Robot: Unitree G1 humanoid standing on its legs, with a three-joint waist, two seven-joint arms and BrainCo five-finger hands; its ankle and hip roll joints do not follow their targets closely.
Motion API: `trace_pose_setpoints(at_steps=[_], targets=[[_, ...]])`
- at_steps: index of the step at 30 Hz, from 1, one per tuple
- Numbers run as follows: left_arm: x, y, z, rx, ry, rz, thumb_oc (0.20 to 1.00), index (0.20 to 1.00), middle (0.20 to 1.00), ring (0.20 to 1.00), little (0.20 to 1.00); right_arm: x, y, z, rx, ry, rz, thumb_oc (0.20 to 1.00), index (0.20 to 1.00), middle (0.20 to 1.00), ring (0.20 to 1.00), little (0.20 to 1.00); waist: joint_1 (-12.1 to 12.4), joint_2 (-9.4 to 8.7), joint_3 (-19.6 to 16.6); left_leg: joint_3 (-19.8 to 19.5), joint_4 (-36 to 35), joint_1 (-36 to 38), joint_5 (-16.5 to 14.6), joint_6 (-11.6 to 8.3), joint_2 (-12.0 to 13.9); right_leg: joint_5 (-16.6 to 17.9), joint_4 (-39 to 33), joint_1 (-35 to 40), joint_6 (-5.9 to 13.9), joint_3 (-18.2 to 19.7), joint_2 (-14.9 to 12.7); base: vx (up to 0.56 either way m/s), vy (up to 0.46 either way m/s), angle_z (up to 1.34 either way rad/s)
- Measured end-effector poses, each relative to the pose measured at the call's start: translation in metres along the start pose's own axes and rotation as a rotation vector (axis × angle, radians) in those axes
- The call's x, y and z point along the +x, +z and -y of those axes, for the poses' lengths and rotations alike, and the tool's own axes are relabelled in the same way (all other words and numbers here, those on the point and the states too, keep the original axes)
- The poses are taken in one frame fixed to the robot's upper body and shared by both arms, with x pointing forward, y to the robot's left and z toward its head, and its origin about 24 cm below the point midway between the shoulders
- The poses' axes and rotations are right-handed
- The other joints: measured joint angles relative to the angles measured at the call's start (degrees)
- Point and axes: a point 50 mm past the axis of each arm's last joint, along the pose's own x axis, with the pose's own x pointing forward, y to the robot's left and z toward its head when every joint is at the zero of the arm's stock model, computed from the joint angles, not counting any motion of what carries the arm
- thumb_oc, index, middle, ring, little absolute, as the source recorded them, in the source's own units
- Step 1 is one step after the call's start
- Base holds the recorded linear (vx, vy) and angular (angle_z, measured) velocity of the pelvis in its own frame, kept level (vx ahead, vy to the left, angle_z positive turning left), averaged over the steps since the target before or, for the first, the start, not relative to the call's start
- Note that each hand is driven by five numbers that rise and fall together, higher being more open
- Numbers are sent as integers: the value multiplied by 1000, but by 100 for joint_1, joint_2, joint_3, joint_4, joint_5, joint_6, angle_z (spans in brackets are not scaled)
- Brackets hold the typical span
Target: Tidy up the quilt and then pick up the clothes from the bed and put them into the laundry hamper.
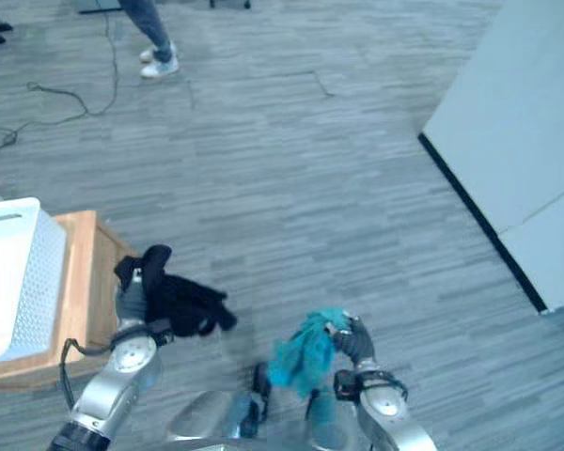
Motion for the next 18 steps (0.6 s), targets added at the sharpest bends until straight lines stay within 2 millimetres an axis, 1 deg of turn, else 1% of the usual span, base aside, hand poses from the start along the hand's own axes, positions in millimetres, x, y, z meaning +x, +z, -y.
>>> trace_pose_setpoints(at_steps=[1,2,3,4,5,6,7,8,9,10,11,12,13,14,15,16,17,18], targets=[[0,-3,0,9,4,-14,200,200,200,200,200,-1,-4,1,-1,-2,-16,200,200,200,200,200,-74,9,5,15,-9,75,-97,-347,52,35,-804,37,28,34,203,636,-119,93],[2,-10,-4,38,21,-32,200,200,200,200,200,-3,-13,-4,-4,24,-50,200,200,200,200,200,-212,-368,55,332,579,32,-878,-256,-36,135,-2010,-103,161,431,234,507,-64,157],[4,-13,-2,46,23,-44,200,200,200,200,200,-10,-21,-1,-7,23,-77,200,200,200,200,200,-541,-400,69,151,978,-33,-941,427,51,284,-2527,-95,375,897,282,595,-51,184],[4,-19,-4,56,35,-71,200,200,200,200,200,-14,-35,-3,-2,20,-142,200,200,200,200,200,-575,-637,47,-22,979,227,-1005,482,-202,580,-2968,-130,422,1279,153,413,-28,139],[1,-24,-7,59,41,-84,200,200,200,200,200,-14,-38,-5,-3,24,-160,200,200,200,200,200,-532,-699,20,-38,881,381,-1002,518,-233,791,-3046,-272,337,1398,194,523,-88,78],[-4,-32,-7,67,34,-113,200,200,200,200,200,-13,-38,-5,6,16,-160,200,200,200,200,200,-569,-636,23,-498,818,594,-1127,513,-236,1030,-3289,-291,356,1853,455,421,-122,97],[-5,-32,-3,62,11,-114,200,200,200,200,200,-14,-40,-5,26,0,-165,200,200,200,200,200,-713,-605,1,-927,802,705,-1168,436,-227,1073,-3433,-183,382,1957,555,491,-205,188],[-7,-29,1,59,-16,-100,200,200,200,200,200,-14,-39,-8,40,3,-162,200,200,200,200,200,-755,-575,-39,-1216,644,893,-1097,404,-154,1280,-3555,-91,270,1834,527,377,-200,203],[-9,-27,0,55,-24,-89,200,200,200,200,200,-11,-36,-9,36,21,-149,200,200,200,200,200,-702,-643,-88,-1380,505,1071,-1090,370,-136,1394,-3560,15,128,1699,547,443,-221,193],[-12,-29,-5,70,-23,-88,200,200,200,200,200,-7,-30,-7,32,29,-128,200,200,200,200,200,-605,-717,-253,-1402,497,1175,-1155,259,-221,2000,-3659,191,-318,1647,503,326,-144,130],[-13,-30,-6,70,-19,-96,200,200,200,200,200,-1,-23,-3,17,27,-104,200,200,200,200,200,-508,-651,-260,-1422,541,1249,-1211,137,-187,2368,-3496,231,-246,1679,456,401,-140,107],[-16,-31,-4,64,-32,-103,200,200,200,200,200,6,-11,3,-6,18,-62,200,200,200,200,200,-455,-437,-361,-1403,771,1154,-1209,-159,-81,2244,-3326,179,-415,1582,510,303,-96,77],[-18,-27,-5,53,-37,-89,200,200,200,200,200,11,-2,4,-17,21,-29,200,200,200,200,200,-438,-409,-361,-1344,1040,991,-1182,-437,-73,2178,-3354,244,-492,1559,470,404,-126,90],[-19,-18,-6,41,-46,-51,200,200,200,200,200,18,10,4,-26,25,11,200,200,200,200,200,-413,-434,-350,-910,1577,683,-1291,-498,70,2008,-3373,351,-552,1456,394,253,-86,90],[-18,-14,-7,37,-46,-36,200,200,200,200,200,23,15,6,-30,21,28,200,200,200,200,200,-399,-438,-345,-682,1903,500,-1309,-508,227,1924,-3371,435,-602,1338,392,225,-74,90],[-17,-10,-8,28,-39,-23,200,200,200,200,200,26,19,6,-35,22,40,200,200,200,200,200,-363,-446,-337,-504,2553,211,-1225,-514,337,1761,-3367,528,-712,1235,391,206,-31,64],[-13,-6,-12,18,-18,-11,200,200,200,200,200,33,27,7,-37,15,63,200,200,200,200,200,-236,-511,-295,-240,3752,-418,-1189,-517,495,1652,-3382,646,-766,1128,383,224,-9,46],[-12,-8,-15,20,-9,-17,200,200,200,200,200,35,30,6,-37,18,71,200,200,200,200,200,-164,-514,-264,-101,3935,-610,-1191,-530,569,1585,-3413,739,-792,1076,350,287,60,81]])
